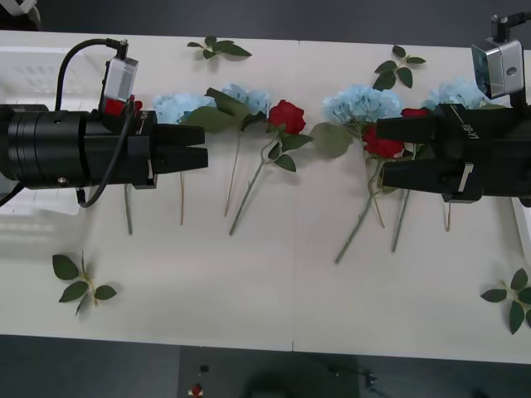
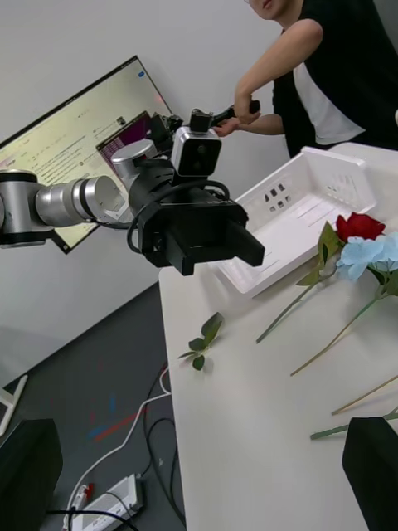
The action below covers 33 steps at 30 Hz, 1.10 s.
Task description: Put the red flowers into the right box and the blue flowers into the left box
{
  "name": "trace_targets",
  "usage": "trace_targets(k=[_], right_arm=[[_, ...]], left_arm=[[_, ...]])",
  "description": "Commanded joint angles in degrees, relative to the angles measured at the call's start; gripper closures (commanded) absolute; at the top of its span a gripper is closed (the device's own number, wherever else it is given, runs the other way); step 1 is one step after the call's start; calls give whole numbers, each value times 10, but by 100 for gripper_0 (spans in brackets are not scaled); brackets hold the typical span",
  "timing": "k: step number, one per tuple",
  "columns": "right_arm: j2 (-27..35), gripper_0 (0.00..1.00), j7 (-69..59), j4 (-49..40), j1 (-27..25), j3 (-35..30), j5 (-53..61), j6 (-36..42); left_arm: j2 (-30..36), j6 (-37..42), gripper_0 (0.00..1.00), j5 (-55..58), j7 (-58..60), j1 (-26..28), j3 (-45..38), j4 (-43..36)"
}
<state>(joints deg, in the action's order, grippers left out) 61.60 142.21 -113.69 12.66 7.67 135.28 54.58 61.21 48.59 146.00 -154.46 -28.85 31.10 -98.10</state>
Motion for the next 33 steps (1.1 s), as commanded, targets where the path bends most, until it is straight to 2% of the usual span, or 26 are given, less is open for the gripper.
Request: trace_targets(k=[1,33], right_arm=[[-9,0,11,-8,7,-11,6,-1],[-9,0,11,-8,7,-11,6,-1]], left_arm=[[15,-2,0,5,-5,-9,-12,-4],[15,-2,0,5,-5,-9,-12,-4]])
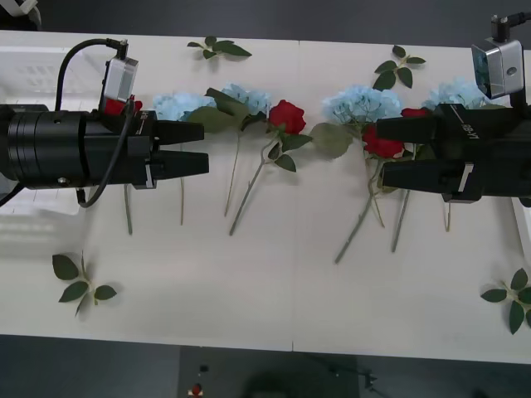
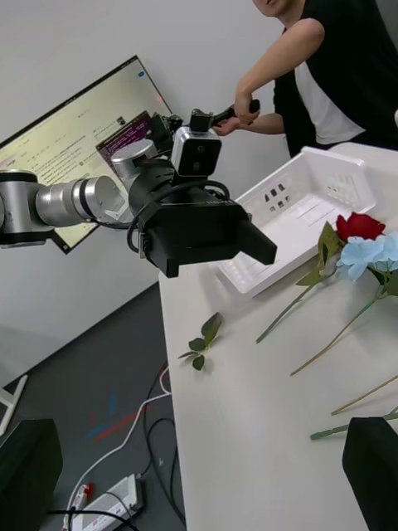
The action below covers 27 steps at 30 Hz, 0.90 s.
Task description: Put the red flowers into the right box and the blue flowers into the left box
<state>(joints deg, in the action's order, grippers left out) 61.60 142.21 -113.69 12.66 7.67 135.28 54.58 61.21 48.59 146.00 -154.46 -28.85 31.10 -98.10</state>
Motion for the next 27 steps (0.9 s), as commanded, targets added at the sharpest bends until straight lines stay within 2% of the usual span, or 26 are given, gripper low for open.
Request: trace_targets(k=[1,22,23,27], right_arm=[[-9,0,11,-8,7,-11,6,-1],[-9,0,11,-8,7,-11,6,-1],[4,0,9,8,-18,3,1,-4],[36,0,1,22,-18,10,17,-30]], left_arm=[[15,-2,0,5,-5,-9,-12,-4],[15,-2,0,5,-5,-9,-12,-4],[15,-2,0,5,-5,-9,-12,-4],[15,-2,0,5,-5,-9,-12,-4]])
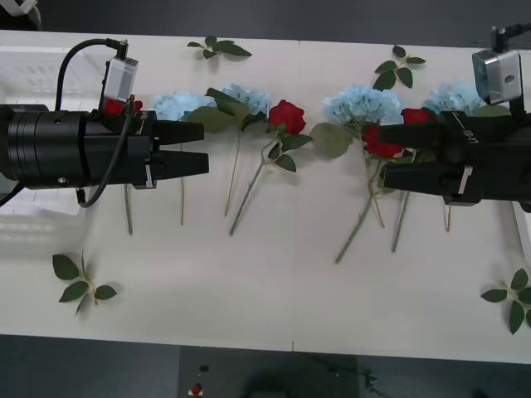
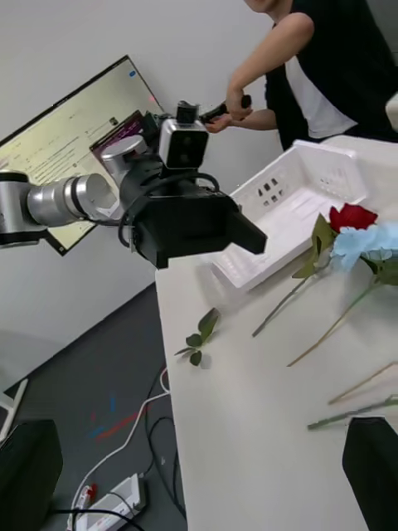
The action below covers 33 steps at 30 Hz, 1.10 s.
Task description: Put the red flowers into the right box and the blue flowers into the left box
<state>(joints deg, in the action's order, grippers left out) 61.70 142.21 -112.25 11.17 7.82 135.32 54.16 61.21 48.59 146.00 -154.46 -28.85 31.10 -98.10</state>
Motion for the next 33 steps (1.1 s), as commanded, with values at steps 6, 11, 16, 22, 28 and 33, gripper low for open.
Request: trace_targets(k=[6,11,16,22,28,33], right_arm=[[102,0,-132,13,0,8,14,-78],[169,0,-312,28,13,8,-28,-90],[203,0,-512,44,16,8,-93,-90],[201,0,-693,69,18,8,-191,-91],[182,0,-785,106,24,8,-273,-91],[137,0,-824,151,59,8,-371,-50]], left_arm=[[-25,0,0,8,-5,39,-3,16],[-22,-5,0,1,-5,20,-18,36],[-6,-2,0,-53,-5,-36,-18,110],[-13,-2,0,-200,114,-103,-18,226],[-22,1,0,-327,223,-135,-17,291],[-22,1,0,-419,297,-149,-18,325]])
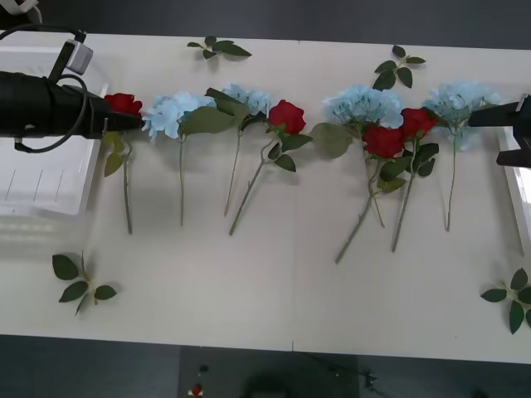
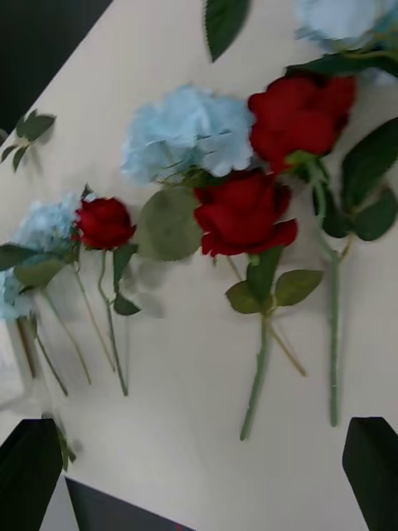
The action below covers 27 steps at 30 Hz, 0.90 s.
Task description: Put the red flowers into the right box and the blue flowers into the left box
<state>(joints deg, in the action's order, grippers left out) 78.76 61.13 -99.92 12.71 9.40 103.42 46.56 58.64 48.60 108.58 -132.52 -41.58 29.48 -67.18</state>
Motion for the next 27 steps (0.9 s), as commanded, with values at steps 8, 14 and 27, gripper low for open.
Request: trace_targets(k=[8,14,27], right_arm=[[-110,0,-15,103,90,-7,-186,49],[-161,0,-14,162,135,20,-288,44],[-204,0,-18,333,260,182,-335,-61]], left_arm=[[2,-3,0,-165,186,-25,-2,45],[-26,-7,0,-254,269,-27,-3,43],[-101,-7,0,-409,404,-27,-3,42]])
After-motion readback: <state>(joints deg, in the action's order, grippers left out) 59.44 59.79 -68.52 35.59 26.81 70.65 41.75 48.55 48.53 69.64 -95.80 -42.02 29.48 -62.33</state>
